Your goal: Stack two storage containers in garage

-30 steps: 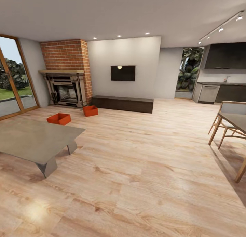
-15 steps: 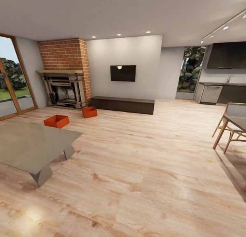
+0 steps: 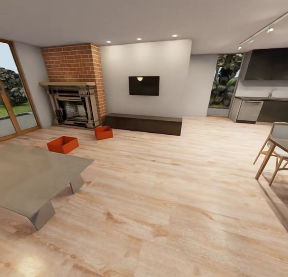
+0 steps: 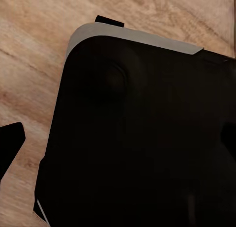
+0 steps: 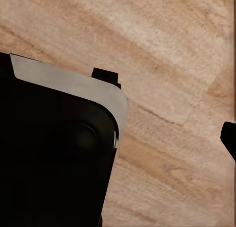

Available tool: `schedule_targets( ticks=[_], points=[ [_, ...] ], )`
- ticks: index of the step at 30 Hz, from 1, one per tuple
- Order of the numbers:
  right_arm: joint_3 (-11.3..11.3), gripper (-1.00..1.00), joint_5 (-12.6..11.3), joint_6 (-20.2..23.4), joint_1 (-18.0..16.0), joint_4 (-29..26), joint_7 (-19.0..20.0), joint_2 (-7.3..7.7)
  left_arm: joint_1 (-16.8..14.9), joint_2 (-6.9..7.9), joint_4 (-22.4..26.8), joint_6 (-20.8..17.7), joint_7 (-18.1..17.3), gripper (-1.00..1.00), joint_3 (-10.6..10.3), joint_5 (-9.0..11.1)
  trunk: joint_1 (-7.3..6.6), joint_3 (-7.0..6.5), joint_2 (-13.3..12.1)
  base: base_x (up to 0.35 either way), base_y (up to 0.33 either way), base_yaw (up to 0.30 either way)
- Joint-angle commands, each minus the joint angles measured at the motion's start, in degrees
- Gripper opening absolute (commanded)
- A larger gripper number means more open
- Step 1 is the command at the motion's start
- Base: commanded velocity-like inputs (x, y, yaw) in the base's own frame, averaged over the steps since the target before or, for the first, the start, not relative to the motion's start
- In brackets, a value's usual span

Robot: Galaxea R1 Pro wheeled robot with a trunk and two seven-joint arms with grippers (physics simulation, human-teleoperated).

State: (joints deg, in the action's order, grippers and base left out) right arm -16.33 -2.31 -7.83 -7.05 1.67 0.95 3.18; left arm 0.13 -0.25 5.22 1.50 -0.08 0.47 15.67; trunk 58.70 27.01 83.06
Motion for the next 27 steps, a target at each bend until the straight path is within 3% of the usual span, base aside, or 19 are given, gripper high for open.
schedule_targets(
  ticks=[1,27],
  points=[
    [-0.3,1.00,-0.2,-0.3,-0.1,0.2,0.1,0.01,0.0,-0.01,0.1,0.2,0.0,1.00,0.0,0.3,0.03,0.05,0.0,0.324,0.000,0.000],
    [-0.2,1.00,-0.6,-0.3,-0.1,0.1,0.1,-0.06,0.0,-0.07,0.0,-0.4,0.0,1.00,-0.1,0.5,0.03,0.05,0.0,0.324,0.000,0.000]
  ],
)
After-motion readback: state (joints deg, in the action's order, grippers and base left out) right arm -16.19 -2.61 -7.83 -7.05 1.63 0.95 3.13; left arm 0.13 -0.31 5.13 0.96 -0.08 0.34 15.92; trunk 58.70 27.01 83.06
